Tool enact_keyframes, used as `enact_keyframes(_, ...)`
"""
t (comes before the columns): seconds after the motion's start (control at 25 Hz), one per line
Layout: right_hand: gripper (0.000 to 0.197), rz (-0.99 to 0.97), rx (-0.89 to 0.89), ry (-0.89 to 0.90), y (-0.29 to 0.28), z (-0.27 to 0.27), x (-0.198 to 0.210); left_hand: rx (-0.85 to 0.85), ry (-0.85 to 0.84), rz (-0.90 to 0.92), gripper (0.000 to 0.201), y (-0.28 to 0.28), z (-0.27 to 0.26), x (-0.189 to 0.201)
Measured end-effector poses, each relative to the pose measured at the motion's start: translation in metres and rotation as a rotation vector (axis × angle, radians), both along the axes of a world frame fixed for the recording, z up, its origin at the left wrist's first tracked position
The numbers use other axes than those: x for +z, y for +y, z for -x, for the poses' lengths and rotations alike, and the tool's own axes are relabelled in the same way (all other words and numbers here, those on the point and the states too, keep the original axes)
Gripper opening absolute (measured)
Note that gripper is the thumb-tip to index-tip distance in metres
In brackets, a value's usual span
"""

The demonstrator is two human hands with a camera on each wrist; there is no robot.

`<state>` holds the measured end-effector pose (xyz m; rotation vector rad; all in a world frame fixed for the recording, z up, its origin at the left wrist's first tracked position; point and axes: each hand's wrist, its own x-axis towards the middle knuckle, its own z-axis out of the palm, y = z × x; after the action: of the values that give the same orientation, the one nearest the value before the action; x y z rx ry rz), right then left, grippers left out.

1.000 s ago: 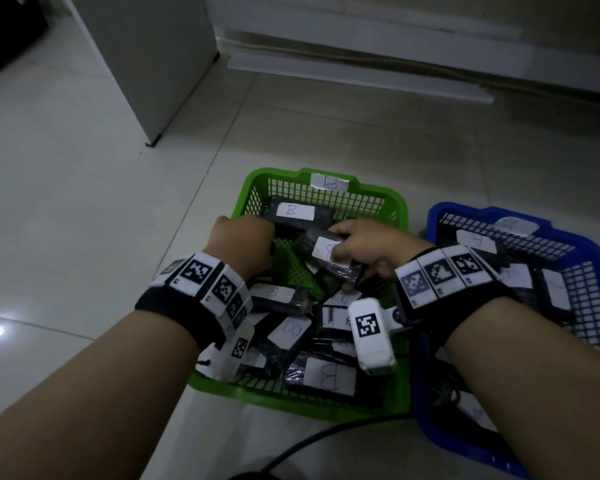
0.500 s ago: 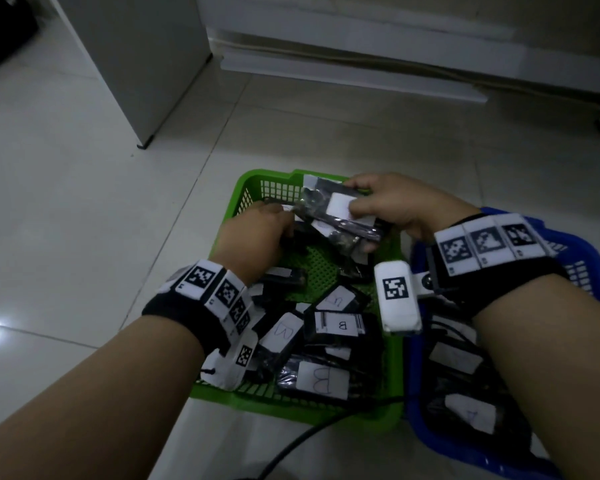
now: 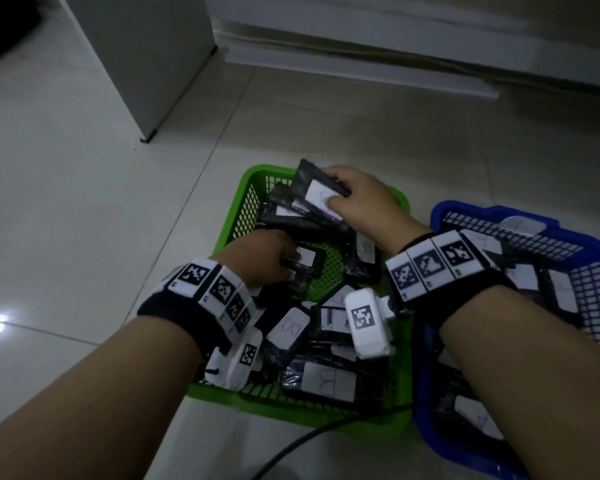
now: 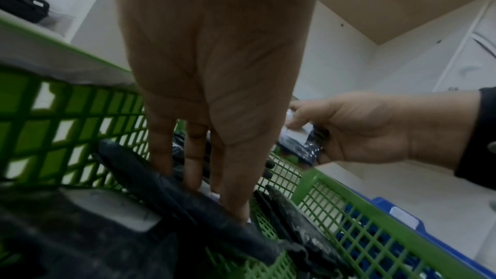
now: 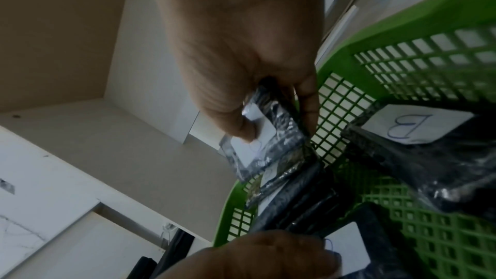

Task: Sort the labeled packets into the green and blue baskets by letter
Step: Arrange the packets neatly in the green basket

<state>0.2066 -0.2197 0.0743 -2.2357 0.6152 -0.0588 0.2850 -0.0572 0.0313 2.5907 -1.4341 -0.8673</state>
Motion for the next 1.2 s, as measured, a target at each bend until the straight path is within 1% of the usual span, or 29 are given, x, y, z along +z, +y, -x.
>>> enact_keyframes(0.04, 0.042, 0.016, 0.053, 0.047, 0.002, 0.001, 0.0, -0.019, -0.002, -0.018, 0.046, 0.001, 0.001, 0.0)
enact_keyframes(0.08, 0.04, 0.024, 0.065, 0.074, 0.002, 0.001, 0.001, -0.004, -0.003, -0.017, 0.047, 0.004, 0.002, 0.002)
enact_keyframes(0.16, 0.029, -0.036, 0.015, 0.089, 0.005, 0.004, 0.007, 0.078, -0.015, 0.022, 0.043, 0.01, 0.001, 0.009)
enact_keyframes(0.2, 0.024, -0.076, 0.003, 0.113, 0.008, 0.006, 0.01, 0.093, -0.032, 0.003, 0.041, 0.013, 0.001, 0.013)
enact_keyframes(0.24, 0.023, -0.083, 0.031, 0.173, 0.013, 0.007, 0.012, 0.079, -0.063, -0.06, 0.041, 0.015, 0.001, 0.017)
enact_keyframes(0.32, 0.029, -0.058, 0.14, 0.339, 0.023, 0.009, 0.011, 0.033, -0.14, -0.197, 0.043, 0.017, 0.005, 0.025)
enact_keyframes(0.4, 0.037, -0.062, 0.188, 0.459, 0.032, 0.011, 0.003, 0.02, -0.199, -0.241, 0.039, 0.016, 0.009, 0.028)
enact_keyframes(0.44, 0.041, -0.056, 0.187, 0.483, 0.033, 0.012, -0.003, 0.021, -0.212, -0.245, 0.036, 0.017, 0.01, 0.029)
enact_keyframes(0.52, 0.046, -0.059, 0.129, 0.492, 0.033, 0.014, -0.013, 0.026, -0.211, -0.253, 0.03, 0.019, 0.011, 0.032)
enact_keyframes(0.64, 0.049, -0.083, 0.036, 0.505, 0.037, 0.013, -0.026, 0.046, -0.203, -0.227, 0.025, 0.024, 0.011, 0.035)
enact_keyframes(0.76, 0.046, 0.009, -0.013, 0.539, 0.046, 0.01, -0.037, -0.037, -0.323, -0.132, 0.024, 0.026, 0.01, 0.037)
enact_keyframes(0.8, 0.043, 0.02, -0.011, 0.537, 0.048, 0.01, -0.038, -0.058, -0.336, -0.1, 0.026, 0.027, 0.008, 0.037)
enact_keyframes(0.88, 0.034, 0.017, -0.018, 0.478, 0.053, 0.012, -0.037, -0.096, -0.301, -0.111, 0.034, 0.03, 0.008, 0.037)
enact_keyframes(0.92, 0.034, -0.009, -0.049, 0.426, 0.054, 0.013, -0.035, -0.121, -0.297, -0.138, 0.037, 0.031, 0.008, 0.036)
enact_keyframes(1.0, 0.04, -0.085, -0.124, 0.321, 0.055, 0.018, -0.033, -0.169, -0.327, -0.185, 0.041, 0.035, 0.011, 0.031)
enact_keyframes(1.04, 0.04, -0.091, -0.139, 0.293, 0.058, 0.02, -0.032, -0.187, -0.343, -0.201, 0.042, 0.036, 0.013, 0.029)
enact_keyframes(1.12, 0.026, -0.022, -0.147, 0.268, 0.064, 0.025, -0.03, -0.191, -0.348, -0.216, 0.042, 0.038, 0.013, 0.024)
enact_keyframes(1.16, 0.022, 0.004, -0.118, 0.275, 0.068, 0.028, -0.029, -0.179, -0.344, -0.204, 0.041, 0.038, 0.011, 0.023)
enact_keyframes(1.2, 0.026, 0.011, -0.039, 0.308, 0.072, 0.031, -0.029, -0.163, -0.346, -0.178, 0.039, 0.038, 0.01, 0.024)
